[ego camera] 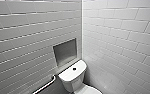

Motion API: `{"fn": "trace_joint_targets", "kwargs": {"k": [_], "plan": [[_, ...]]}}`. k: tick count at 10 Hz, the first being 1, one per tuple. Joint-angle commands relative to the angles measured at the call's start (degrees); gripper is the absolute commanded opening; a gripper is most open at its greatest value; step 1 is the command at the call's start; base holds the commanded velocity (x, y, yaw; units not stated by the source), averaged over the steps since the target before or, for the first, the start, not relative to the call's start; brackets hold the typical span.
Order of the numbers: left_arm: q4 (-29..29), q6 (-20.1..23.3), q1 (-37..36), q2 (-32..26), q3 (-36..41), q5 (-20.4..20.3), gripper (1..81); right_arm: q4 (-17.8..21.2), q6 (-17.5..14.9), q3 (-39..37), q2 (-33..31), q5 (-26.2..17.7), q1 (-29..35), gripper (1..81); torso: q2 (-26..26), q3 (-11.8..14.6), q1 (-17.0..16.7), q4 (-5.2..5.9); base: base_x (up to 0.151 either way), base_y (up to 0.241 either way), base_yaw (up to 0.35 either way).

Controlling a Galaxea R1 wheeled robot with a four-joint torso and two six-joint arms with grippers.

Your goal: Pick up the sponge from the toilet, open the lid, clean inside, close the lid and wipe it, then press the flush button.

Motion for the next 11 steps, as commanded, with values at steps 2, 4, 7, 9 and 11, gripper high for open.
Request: {"fn": "trace_joint_targets", "kwargs": {"k": [2,4,7,9,11], "plan": [[-2.1,0.0,-6.9,-6.0,9.1,3.0,81.1,-0.4,-0.3,0.8,-0.3,-3.3,1.6,1.0,0.0,0.0,0.0,0.0,0.0,0.0,0.0],[-3.6,0.0,-9.2,-9.4,14.3,2.1,81.1,-0.4,-0.3,0.8,-0.3,-3.3,1.6,1.0,0.0,0.0,0.0,0.0,0.0,0.0,0.0],[-5.3,0.0,-13.4,-12.4,19.1,2.1,1.0,-0.4,-0.3,0.8,-0.2,-3.3,1.7,1.0,0.0,0.0,0.0,0.0,0.0,0.0,0.0],[-5.9,-1.5,-16.4,-12.5,20.1,2.2,81.1,-0.3,-0.3,0.8,-0.2,-3.3,1.7,1.0,0.0,0.0,0.0,0.0,0.0,0.0,0.0],[-6.5,-2.7,-20.9,-12.5,21.7,2.8,81.1,-0.3,-0.2,0.8,-0.2,-3.2,1.7,1.0,0.0,0.0,0.0,0.0,0.0,0.0,0.0]]}}
